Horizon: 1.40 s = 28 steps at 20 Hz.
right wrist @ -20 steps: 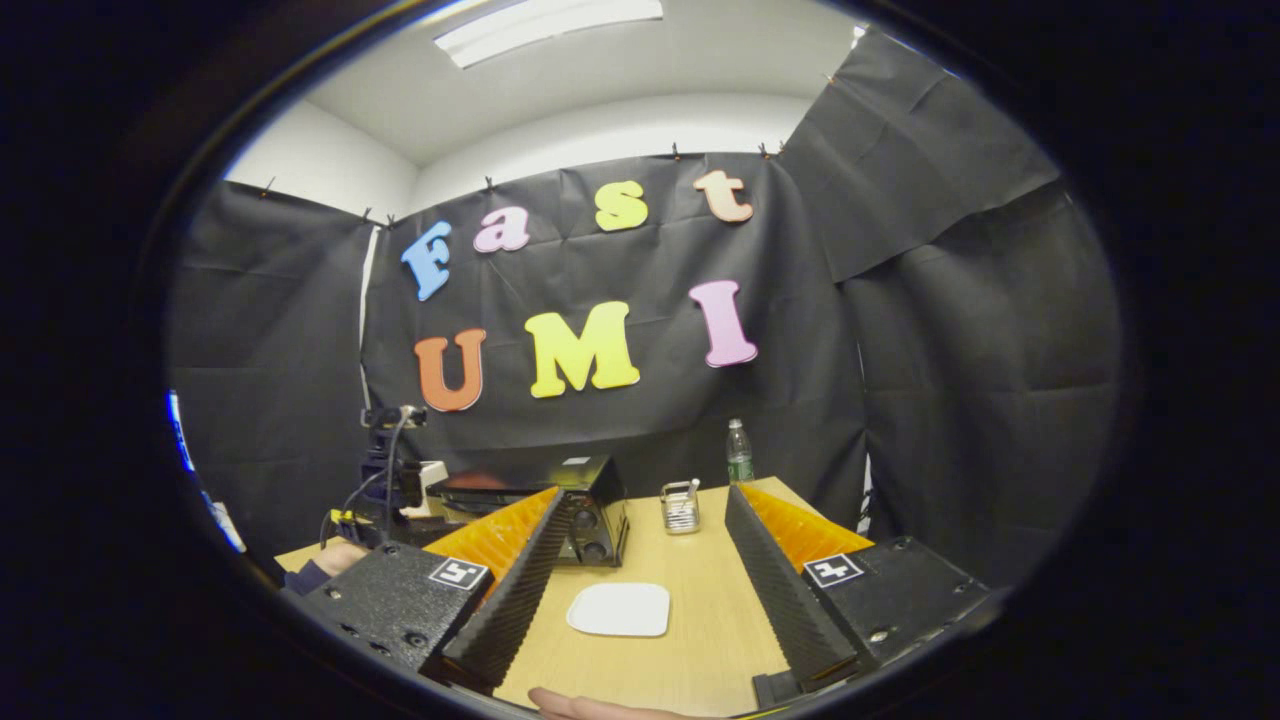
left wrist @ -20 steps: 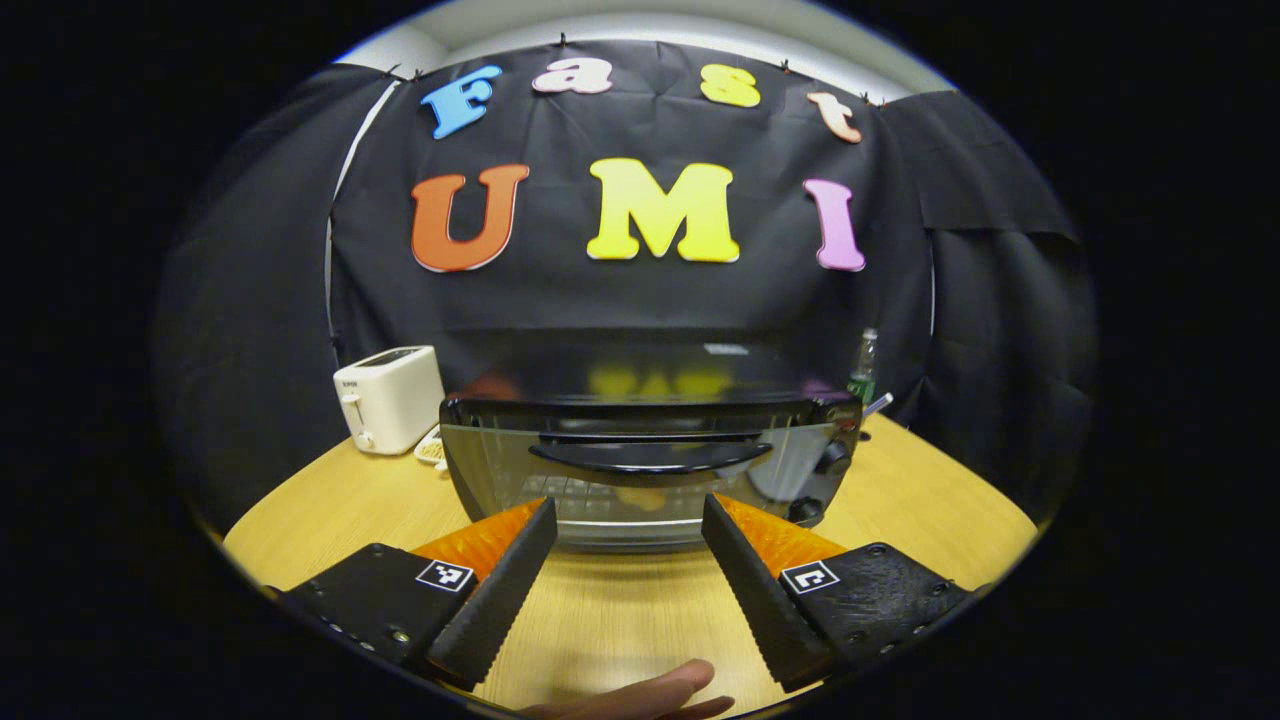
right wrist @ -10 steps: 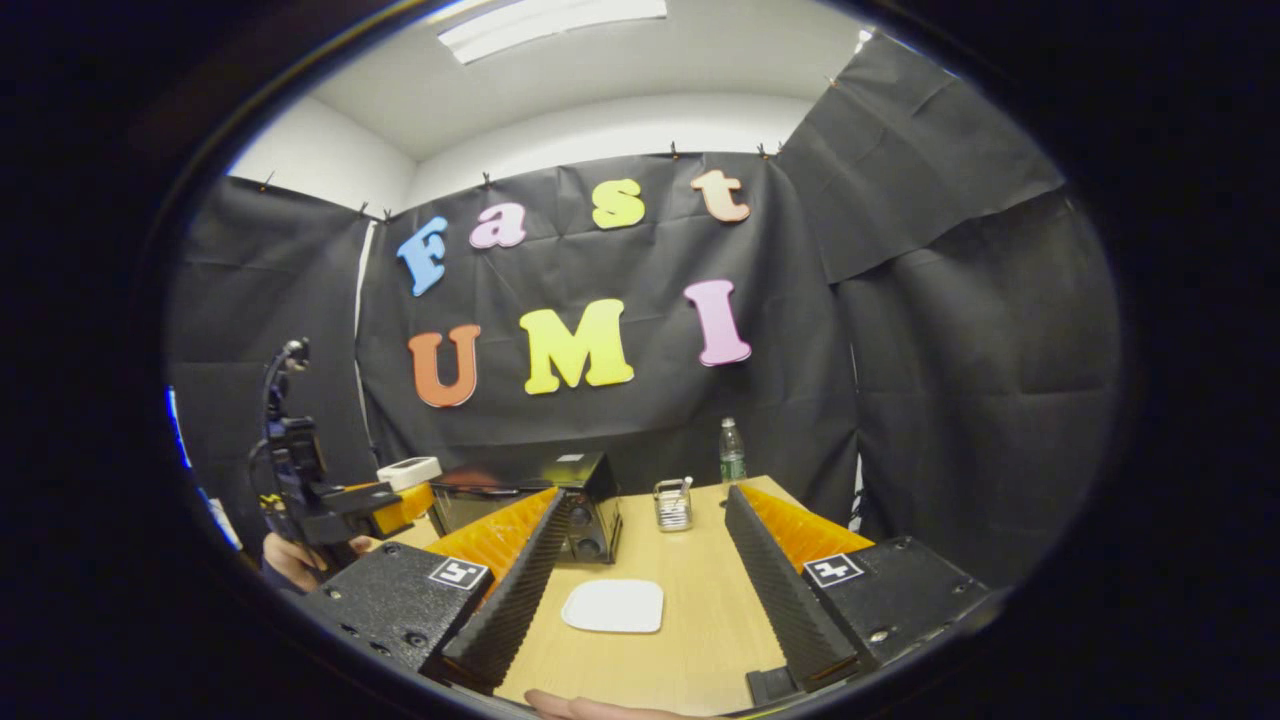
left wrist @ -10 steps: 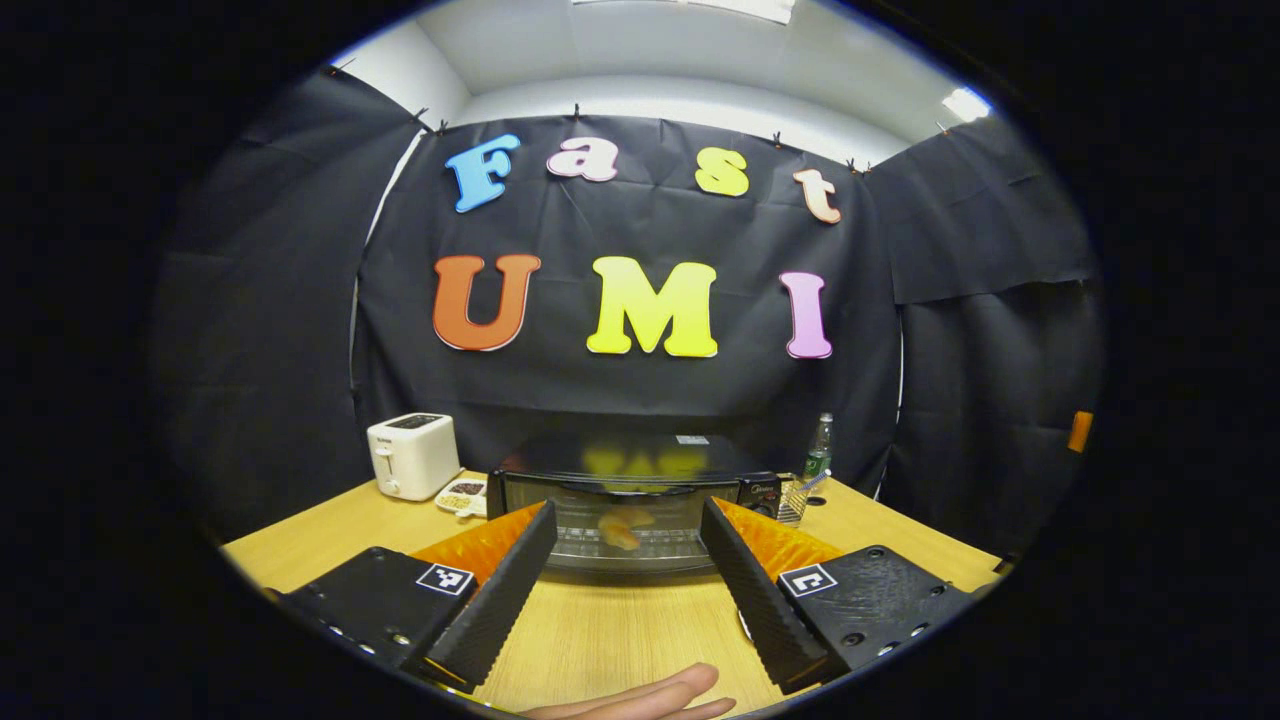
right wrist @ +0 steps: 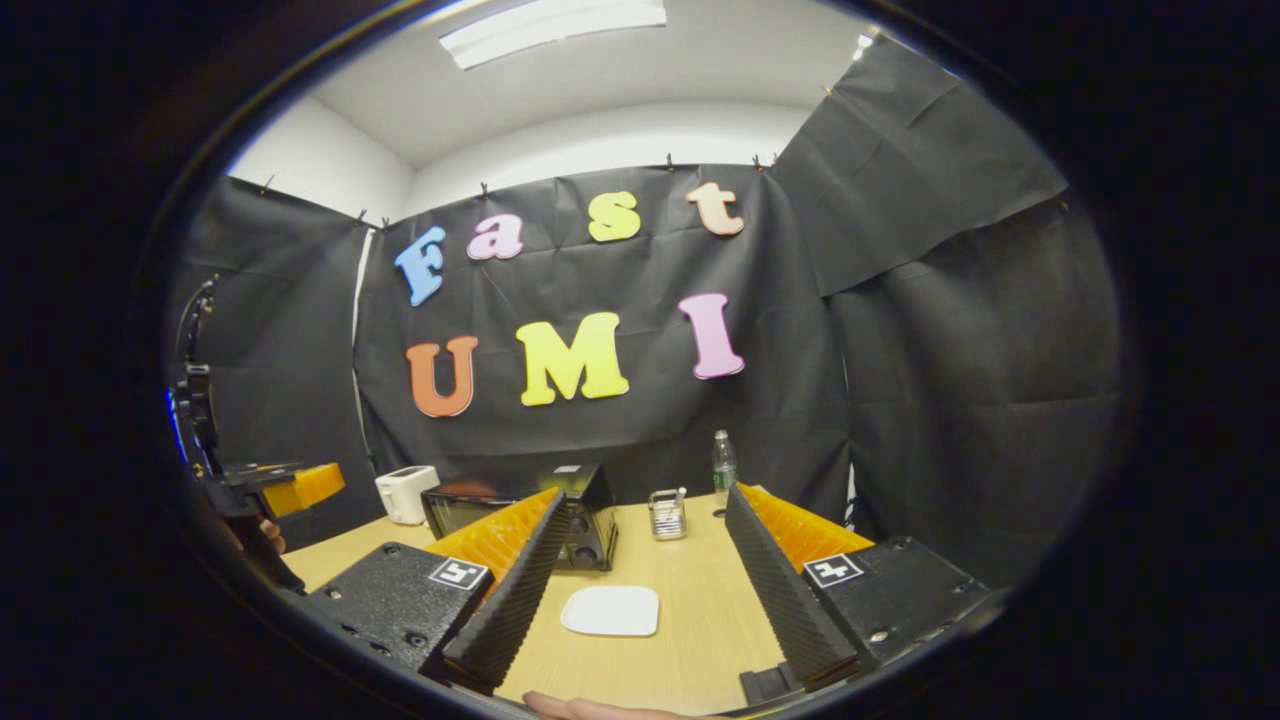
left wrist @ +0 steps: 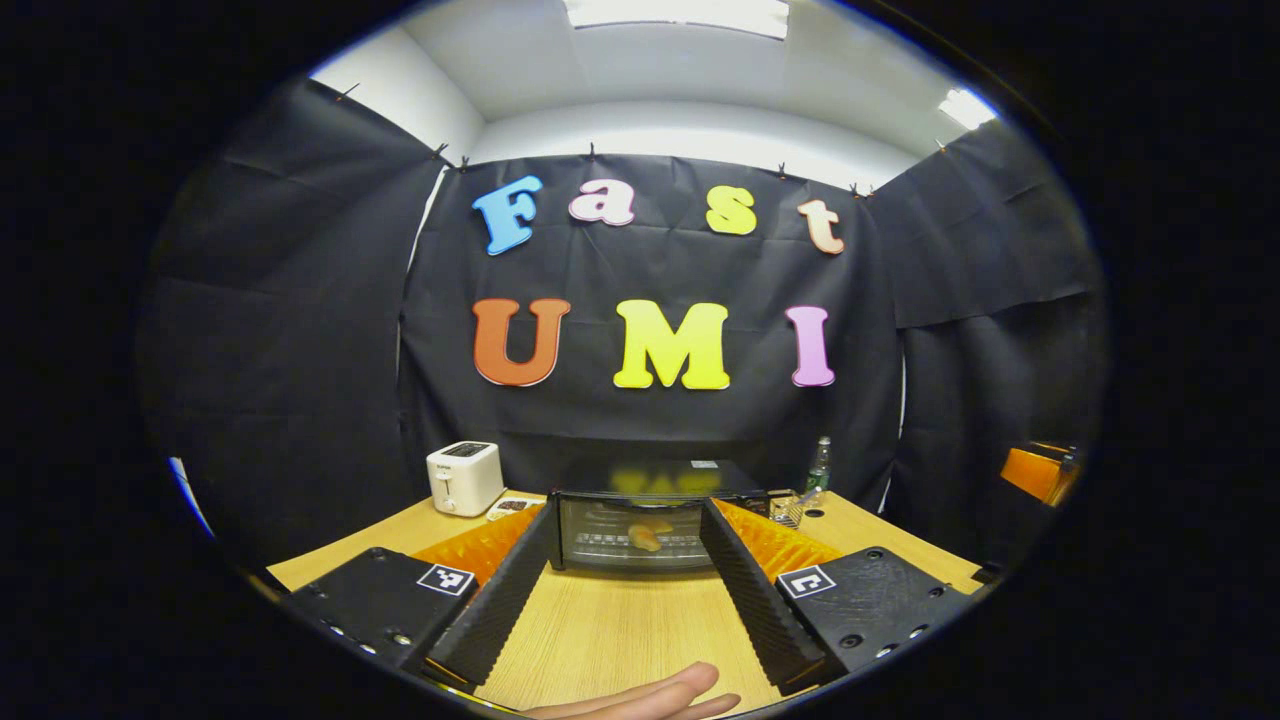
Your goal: Open the electric oven with the left hand, put the food in, and close the electric oven.
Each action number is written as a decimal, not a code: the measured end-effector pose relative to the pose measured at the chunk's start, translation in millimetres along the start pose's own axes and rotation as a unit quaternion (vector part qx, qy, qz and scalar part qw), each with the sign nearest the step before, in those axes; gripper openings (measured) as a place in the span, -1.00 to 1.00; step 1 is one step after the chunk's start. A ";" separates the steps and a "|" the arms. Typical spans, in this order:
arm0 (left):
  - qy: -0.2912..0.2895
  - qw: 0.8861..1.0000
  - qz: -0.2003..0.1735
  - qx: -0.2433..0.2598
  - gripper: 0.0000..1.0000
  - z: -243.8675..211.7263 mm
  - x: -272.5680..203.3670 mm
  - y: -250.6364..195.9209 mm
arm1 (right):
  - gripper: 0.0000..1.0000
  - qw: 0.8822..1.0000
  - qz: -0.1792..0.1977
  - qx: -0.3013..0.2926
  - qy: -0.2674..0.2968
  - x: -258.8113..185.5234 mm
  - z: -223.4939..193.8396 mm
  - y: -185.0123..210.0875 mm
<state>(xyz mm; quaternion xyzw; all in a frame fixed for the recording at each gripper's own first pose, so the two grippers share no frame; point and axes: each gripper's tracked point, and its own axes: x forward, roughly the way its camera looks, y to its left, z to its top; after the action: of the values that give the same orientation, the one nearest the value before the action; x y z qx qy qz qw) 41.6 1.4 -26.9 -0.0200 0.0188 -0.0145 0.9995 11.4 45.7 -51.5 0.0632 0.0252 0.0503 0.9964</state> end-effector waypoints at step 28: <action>0.025 0.999 -0.006 0.035 1.00 -7.0 -55.2 -8.9 | 0.92 1.000 -0.011 -0.027 -0.002 -15.9 3.2 -4.4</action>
<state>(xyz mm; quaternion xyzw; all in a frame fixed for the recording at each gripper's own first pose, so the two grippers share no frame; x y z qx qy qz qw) -14.0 -6.1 -31.4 0.0154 0.0436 -0.0216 0.9987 -3.7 39.3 -48.2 0.0364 0.0222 0.0402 0.9983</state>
